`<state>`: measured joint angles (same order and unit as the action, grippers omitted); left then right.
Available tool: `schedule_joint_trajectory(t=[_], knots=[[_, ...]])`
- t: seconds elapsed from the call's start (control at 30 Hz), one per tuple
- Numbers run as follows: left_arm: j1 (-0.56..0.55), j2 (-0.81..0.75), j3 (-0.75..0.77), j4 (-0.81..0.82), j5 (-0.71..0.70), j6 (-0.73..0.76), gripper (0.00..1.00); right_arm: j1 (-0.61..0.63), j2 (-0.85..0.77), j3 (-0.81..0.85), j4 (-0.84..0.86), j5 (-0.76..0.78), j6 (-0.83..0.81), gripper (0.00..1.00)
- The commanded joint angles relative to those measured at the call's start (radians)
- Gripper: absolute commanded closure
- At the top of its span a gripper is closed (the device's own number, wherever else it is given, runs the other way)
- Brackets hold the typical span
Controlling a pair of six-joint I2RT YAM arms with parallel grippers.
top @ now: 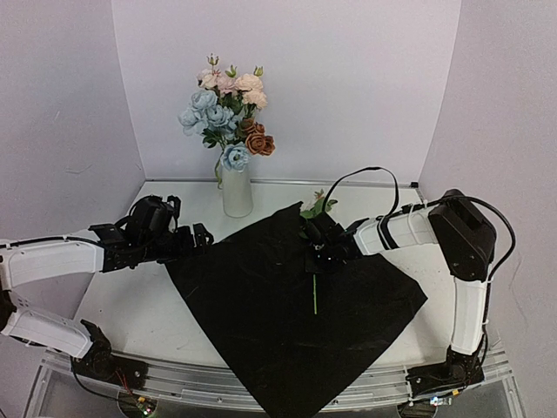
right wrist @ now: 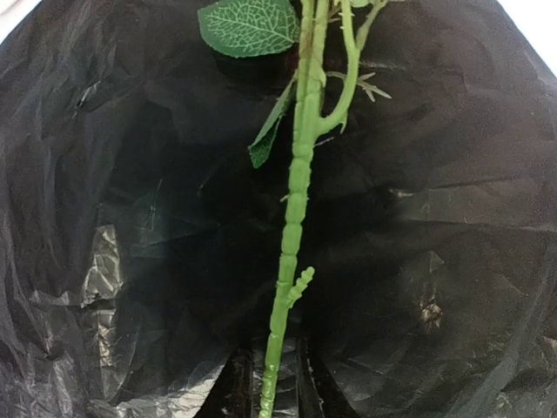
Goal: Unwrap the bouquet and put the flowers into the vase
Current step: Pick up the fake flower from the wrapping paper.
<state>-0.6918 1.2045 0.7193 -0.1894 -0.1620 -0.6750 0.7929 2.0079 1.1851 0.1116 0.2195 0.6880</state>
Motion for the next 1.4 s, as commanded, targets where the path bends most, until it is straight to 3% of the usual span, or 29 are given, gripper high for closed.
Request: schedule_joint_trajectory(t=[0.0, 0.27, 0.7, 1.0, 1.37], knots=[[0.005, -0.019, 0.004, 0.036, -0.033, 0.028, 0.00, -0.005, 0.020, 0.024, -0.064, 0.008, 0.006, 0.90], [0.005, 0.003, 0.024, 0.036, 0.007, 0.040, 0.00, -0.006, -0.077, 0.007, -0.064, 0.052, 0.015, 0.99], [0.003, -0.005, 0.056, 0.039, 0.058, 0.009, 0.01, -0.005, -0.313, -0.141, 0.033, 0.091, 0.029, 1.00], [-0.028, 0.017, 0.112, 0.095, 0.207, -0.016, 0.01, -0.006, -0.596, -0.412, 0.351, -0.013, -0.088, 1.00], [-0.063, -0.076, 0.129, 0.280, 0.365, -0.037, 0.02, -0.005, -0.925, -0.581, 0.587, -0.228, -0.265, 1.00]])
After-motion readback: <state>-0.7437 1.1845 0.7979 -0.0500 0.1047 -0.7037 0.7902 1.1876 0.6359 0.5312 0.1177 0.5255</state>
